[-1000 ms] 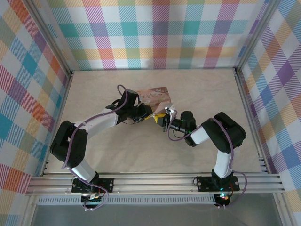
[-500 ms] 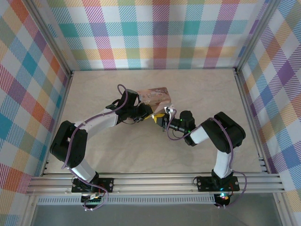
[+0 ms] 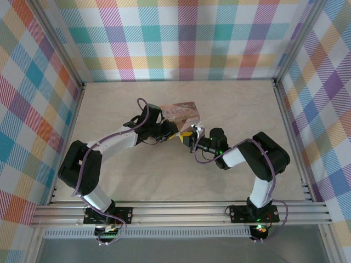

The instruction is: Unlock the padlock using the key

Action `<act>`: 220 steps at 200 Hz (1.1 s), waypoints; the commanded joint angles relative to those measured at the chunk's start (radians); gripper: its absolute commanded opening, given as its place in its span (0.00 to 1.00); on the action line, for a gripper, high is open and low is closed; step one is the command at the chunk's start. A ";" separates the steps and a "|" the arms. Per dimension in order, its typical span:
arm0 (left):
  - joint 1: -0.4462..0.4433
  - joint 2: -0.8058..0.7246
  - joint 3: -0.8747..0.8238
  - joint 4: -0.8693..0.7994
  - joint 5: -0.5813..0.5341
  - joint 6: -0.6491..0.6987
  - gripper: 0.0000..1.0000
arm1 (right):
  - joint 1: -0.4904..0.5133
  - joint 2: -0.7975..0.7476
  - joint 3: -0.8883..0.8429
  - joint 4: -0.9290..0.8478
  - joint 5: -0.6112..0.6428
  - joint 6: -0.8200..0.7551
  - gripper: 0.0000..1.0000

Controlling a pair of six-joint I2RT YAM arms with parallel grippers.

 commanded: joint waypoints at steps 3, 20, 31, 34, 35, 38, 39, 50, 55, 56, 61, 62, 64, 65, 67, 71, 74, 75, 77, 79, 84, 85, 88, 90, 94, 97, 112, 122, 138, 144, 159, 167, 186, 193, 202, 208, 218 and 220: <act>-0.038 0.015 -0.007 -0.097 0.151 0.014 0.03 | -0.018 -0.059 0.040 0.137 0.079 -0.029 0.00; -0.038 0.015 -0.005 -0.099 0.153 0.015 0.02 | -0.020 -0.059 0.045 0.131 0.075 -0.032 0.00; -0.038 0.013 -0.003 -0.099 0.155 0.014 0.03 | -0.019 -0.059 0.052 0.121 0.070 -0.036 0.00; -0.038 0.013 -0.003 -0.099 0.155 0.015 0.02 | -0.019 -0.060 0.054 0.118 0.070 -0.039 0.00; -0.038 0.013 -0.003 -0.099 0.155 0.015 0.03 | -0.019 -0.059 0.055 0.117 0.071 -0.040 0.00; -0.038 0.012 -0.004 -0.099 0.156 0.014 0.03 | -0.019 -0.060 0.057 0.113 0.070 -0.043 0.00; -0.038 0.012 -0.004 -0.099 0.156 0.014 0.03 | -0.019 -0.059 0.056 0.112 0.071 -0.044 0.00; -0.038 0.010 -0.005 -0.100 0.156 0.014 0.02 | -0.019 -0.060 0.057 0.105 0.081 -0.059 0.00; -0.038 0.008 -0.005 -0.100 0.156 0.014 0.03 | -0.019 -0.058 0.058 0.101 0.085 -0.066 0.00; -0.038 0.008 -0.005 -0.100 0.157 0.014 0.03 | -0.019 -0.058 0.058 0.100 0.086 -0.067 0.00; -0.038 0.008 -0.005 -0.100 0.157 0.015 0.02 | -0.019 -0.056 0.059 0.097 0.088 -0.073 0.00; -0.038 0.008 -0.005 -0.100 0.157 0.015 0.03 | -0.019 -0.057 0.060 0.095 0.088 -0.075 0.00; -0.038 0.008 -0.004 -0.100 0.156 0.014 0.03 | -0.019 -0.056 0.060 0.092 0.088 -0.078 0.00; -0.038 0.007 -0.005 -0.100 0.156 0.014 0.03 | -0.019 -0.056 0.061 0.091 0.088 -0.079 0.00; -0.038 0.008 -0.004 -0.100 0.157 0.014 0.03 | -0.019 -0.056 0.062 0.089 0.089 -0.081 0.00; -0.038 0.006 -0.003 -0.100 0.155 0.015 0.02 | -0.020 -0.055 0.065 0.084 0.090 -0.085 0.00; -0.038 0.007 -0.004 -0.102 0.156 0.015 0.02 | -0.019 -0.055 0.066 0.082 0.091 -0.086 0.00; -0.038 0.007 -0.004 -0.102 0.156 0.015 0.02 | -0.019 -0.054 0.065 0.082 0.091 -0.087 0.00; -0.038 0.007 -0.003 -0.102 0.154 0.014 0.03 | -0.019 -0.054 0.065 0.082 0.092 -0.087 0.00; -0.038 0.007 -0.004 -0.103 0.154 0.015 0.02 | -0.019 -0.055 0.065 0.081 0.093 -0.088 0.00; -0.038 0.007 -0.004 -0.103 0.154 0.015 0.02 | -0.020 -0.055 0.064 0.085 0.094 -0.087 0.00; -0.038 0.007 -0.003 -0.104 0.154 0.015 0.02 | -0.021 -0.054 0.065 0.085 0.095 -0.087 0.00; -0.038 0.007 -0.004 -0.104 0.154 0.015 0.03 | -0.021 -0.055 0.064 0.087 0.093 -0.086 0.00; -0.038 0.005 -0.004 -0.104 0.154 0.016 0.03 | -0.021 -0.057 0.063 0.089 0.093 -0.085 0.00; -0.038 0.005 -0.003 -0.106 0.155 0.016 0.02 | -0.022 -0.059 0.062 0.089 0.091 -0.085 0.00; -0.037 0.005 -0.003 -0.107 0.153 0.016 0.03 | -0.022 -0.061 0.061 0.089 0.090 -0.084 0.00; -0.038 0.005 -0.004 -0.108 0.152 0.017 0.02 | -0.023 -0.074 0.060 0.080 0.085 -0.085 0.00; -0.037 0.004 -0.002 -0.108 0.151 0.016 0.02 | -0.024 -0.077 0.059 0.076 0.082 -0.087 0.00; -0.038 0.007 -0.002 -0.106 0.153 0.016 0.02 | -0.024 -0.077 0.063 0.071 0.074 -0.087 0.00; -0.038 0.006 -0.002 -0.107 0.153 0.015 0.03 | -0.024 -0.075 0.065 0.067 0.070 -0.089 0.00; -0.038 0.007 -0.002 -0.107 0.151 0.017 0.02 | -0.024 -0.074 0.067 0.065 0.069 -0.089 0.00; -0.038 0.006 -0.002 -0.107 0.150 0.014 0.02 | -0.024 -0.073 0.066 0.069 0.068 -0.086 0.00; -0.038 0.008 -0.004 -0.101 0.150 0.010 0.02 | -0.024 -0.066 0.072 0.071 0.044 -0.067 0.00; -0.038 0.010 -0.004 -0.099 0.150 0.008 0.02 | -0.022 -0.061 0.073 0.073 0.037 -0.059 0.00; -0.038 0.009 -0.003 -0.097 0.148 0.008 0.02 | -0.019 -0.054 0.071 0.078 0.032 -0.055 0.00; -0.039 0.007 -0.002 -0.097 0.147 0.007 0.02 | -0.016 -0.051 0.070 0.081 0.031 -0.056 0.00; -0.038 0.005 -0.002 -0.104 0.145 0.009 0.02 | -0.016 -0.051 0.064 0.079 0.037 -0.065 0.00; -0.038 0.004 -0.001 -0.104 0.143 0.010 0.02 | -0.016 -0.053 0.063 0.077 0.038 -0.067 0.00</act>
